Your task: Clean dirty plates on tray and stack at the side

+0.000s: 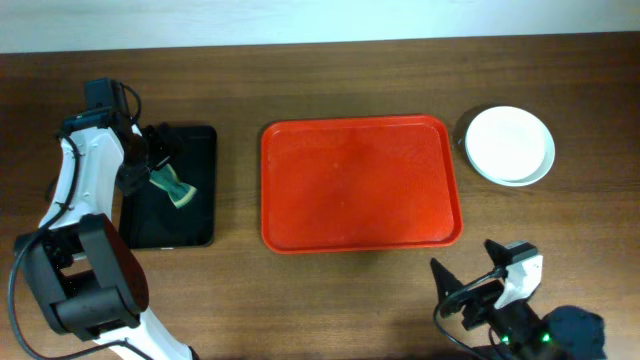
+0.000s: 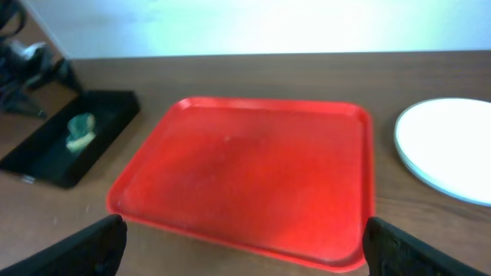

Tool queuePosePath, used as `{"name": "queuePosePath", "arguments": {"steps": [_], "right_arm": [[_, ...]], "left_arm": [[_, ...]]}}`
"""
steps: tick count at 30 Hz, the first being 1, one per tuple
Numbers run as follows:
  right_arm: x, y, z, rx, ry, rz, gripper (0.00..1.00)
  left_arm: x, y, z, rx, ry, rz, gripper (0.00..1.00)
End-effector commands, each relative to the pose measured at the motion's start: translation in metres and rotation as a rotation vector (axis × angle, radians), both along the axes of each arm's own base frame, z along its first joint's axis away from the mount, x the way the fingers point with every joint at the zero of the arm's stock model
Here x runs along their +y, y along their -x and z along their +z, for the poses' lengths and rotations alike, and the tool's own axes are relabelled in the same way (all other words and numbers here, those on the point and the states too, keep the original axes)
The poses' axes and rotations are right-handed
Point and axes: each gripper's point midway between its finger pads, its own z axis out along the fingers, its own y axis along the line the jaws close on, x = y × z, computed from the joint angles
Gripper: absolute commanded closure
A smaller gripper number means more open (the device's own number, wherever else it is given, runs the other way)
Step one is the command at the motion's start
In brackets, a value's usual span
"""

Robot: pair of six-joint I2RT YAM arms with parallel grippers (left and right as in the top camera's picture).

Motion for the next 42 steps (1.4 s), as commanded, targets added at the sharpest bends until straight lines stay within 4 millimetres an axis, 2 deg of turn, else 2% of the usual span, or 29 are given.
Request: {"name": "queuePosePath", "arguments": {"steps": [1,11,17,26,33,37,41,42], "right_arm": [[0.013,-0.004,-0.006,-0.100,0.000,0.074,0.01],[0.011,-0.034,-0.011,-0.249,-0.004,0.038,0.01],[-0.002,-0.045,-0.017,-0.276,0.009,-0.048,0.01],[-0.035,-0.057,-0.034,-0.248,0.047,-0.231,0.01],[-0.036,-0.072,-0.052,-0.329,0.037,-0.246,0.01],[-0.039,-0.072,-0.057,-0.319,0.057,-0.259,0.01],[-0.048,-0.072,-0.075,-0.247,0.082,-0.308,0.01],[-0.049,-0.073,-0.074,-0.252,0.087,-0.309,0.01]], "left_arm": [[0.002,-0.002,0.007,-0.021,0.004,0.003,0.01],[0.002,-0.002,0.007,-0.021,0.004,0.003,0.01],[0.002,-0.002,0.007,-0.021,0.004,0.003,0.01],[0.002,-0.002,0.007,-0.021,0.004,0.003,0.01],[0.002,-0.002,0.007,-0.021,0.004,0.003,0.01],[0.002,-0.002,0.007,-0.021,0.004,0.003,0.01],[0.002,-0.002,0.007,-0.021,0.004,0.003,0.01],[0.002,-0.002,0.007,-0.021,0.004,0.003,0.01]]}}
